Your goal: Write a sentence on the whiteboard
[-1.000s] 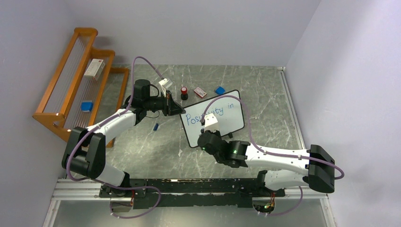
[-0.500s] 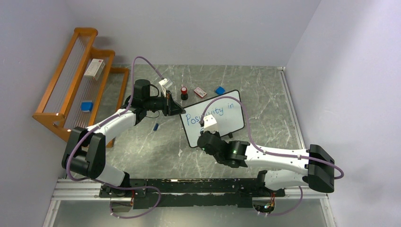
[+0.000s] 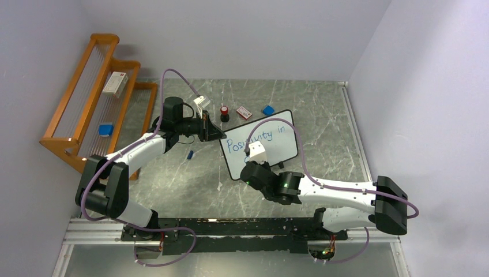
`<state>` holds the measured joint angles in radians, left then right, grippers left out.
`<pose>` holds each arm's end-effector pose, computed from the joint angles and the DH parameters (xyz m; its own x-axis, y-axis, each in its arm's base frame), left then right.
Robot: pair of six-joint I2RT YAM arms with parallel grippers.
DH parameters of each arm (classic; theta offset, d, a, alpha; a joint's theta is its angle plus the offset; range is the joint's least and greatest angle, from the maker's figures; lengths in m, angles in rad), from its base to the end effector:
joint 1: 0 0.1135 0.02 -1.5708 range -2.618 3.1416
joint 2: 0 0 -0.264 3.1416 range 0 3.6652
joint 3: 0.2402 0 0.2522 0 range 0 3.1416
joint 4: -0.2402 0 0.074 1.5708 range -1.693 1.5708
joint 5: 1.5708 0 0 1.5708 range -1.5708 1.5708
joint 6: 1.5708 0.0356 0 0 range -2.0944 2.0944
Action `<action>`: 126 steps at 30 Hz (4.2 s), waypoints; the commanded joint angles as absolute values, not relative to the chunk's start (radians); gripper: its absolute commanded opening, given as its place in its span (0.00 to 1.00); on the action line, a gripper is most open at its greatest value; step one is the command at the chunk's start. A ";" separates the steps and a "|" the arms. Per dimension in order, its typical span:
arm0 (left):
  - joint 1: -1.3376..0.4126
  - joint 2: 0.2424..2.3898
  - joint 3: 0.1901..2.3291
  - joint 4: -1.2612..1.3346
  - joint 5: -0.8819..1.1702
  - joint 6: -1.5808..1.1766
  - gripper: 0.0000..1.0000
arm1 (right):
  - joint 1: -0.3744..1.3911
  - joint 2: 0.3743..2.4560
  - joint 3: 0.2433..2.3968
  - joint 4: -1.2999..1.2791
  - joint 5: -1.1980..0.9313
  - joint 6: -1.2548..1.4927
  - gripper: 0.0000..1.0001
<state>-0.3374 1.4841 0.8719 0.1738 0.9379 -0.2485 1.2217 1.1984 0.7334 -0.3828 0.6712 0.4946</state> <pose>0.2907 -0.1324 0.2445 -0.6058 0.0584 -0.7934 0.7590 0.3413 -0.5545 0.1019 0.2153 0.2268 -0.5082 -0.3095 -0.8037 -0.4020 0.9105 -0.0964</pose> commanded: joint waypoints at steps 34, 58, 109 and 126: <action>-0.341 1.505 0.867 0.112 0.876 -0.209 0.05 | 1.209 1.173 0.737 -0.307 0.808 0.504 0.00; -0.341 1.506 0.867 0.109 0.874 -0.209 0.05 | 1.205 1.183 0.715 -0.399 0.743 0.549 0.00; -0.340 1.505 0.867 0.107 0.876 -0.207 0.05 | 1.164 1.123 0.695 -0.334 0.804 0.547 0.00; -0.341 1.504 0.867 0.110 0.879 -0.209 0.05 | 1.149 1.149 0.699 -0.297 0.752 0.507 0.00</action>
<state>-0.3374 1.4841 0.8722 0.1730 0.9382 -0.2474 1.1572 1.1397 0.7082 -0.3481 0.7666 0.5159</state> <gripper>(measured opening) 0.079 0.150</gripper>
